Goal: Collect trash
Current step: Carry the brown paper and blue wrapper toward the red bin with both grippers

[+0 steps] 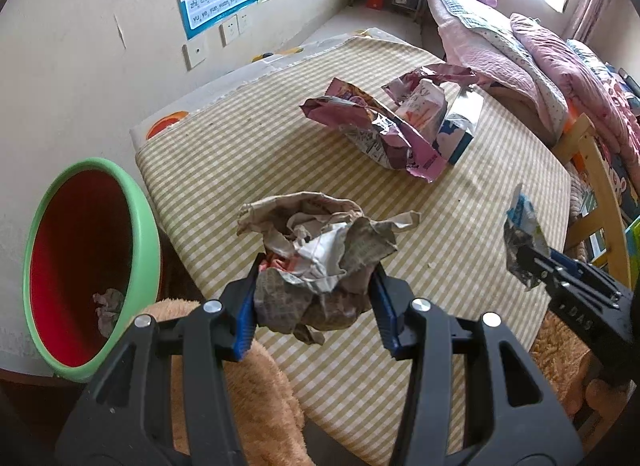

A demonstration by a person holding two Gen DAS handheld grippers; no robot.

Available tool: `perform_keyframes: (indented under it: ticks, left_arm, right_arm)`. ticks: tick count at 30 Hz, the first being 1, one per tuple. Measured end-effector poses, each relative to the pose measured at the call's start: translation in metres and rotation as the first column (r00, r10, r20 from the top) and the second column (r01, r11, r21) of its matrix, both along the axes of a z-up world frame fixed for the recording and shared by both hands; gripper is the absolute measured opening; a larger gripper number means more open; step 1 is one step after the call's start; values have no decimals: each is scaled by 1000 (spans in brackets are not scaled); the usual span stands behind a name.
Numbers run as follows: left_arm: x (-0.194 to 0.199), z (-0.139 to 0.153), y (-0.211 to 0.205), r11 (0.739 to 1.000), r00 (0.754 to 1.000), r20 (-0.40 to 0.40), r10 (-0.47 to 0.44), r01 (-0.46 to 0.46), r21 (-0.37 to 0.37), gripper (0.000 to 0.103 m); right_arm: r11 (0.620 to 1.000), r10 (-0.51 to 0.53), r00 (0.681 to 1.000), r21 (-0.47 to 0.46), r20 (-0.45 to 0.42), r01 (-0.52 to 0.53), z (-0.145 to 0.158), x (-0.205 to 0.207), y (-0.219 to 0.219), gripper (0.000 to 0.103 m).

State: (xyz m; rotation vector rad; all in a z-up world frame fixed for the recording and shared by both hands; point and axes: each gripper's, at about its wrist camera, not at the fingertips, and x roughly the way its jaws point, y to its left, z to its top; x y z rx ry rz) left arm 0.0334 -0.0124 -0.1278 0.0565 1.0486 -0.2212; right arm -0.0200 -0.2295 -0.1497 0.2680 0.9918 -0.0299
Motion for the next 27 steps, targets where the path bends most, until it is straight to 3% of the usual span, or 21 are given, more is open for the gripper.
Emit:
perform_keyframes:
  ticks: [20,27]
  left_arm:
    - [-1,4,30,997,999,14,37,-36,-66,47]
    - [-4,19,50,995,996,60,67,-63,-74,47]
  right_arm:
    - [995,96,992,22,87,-98,53,2,54,34]
    - [994,111,987,10,112,-113,67,5,66,34]
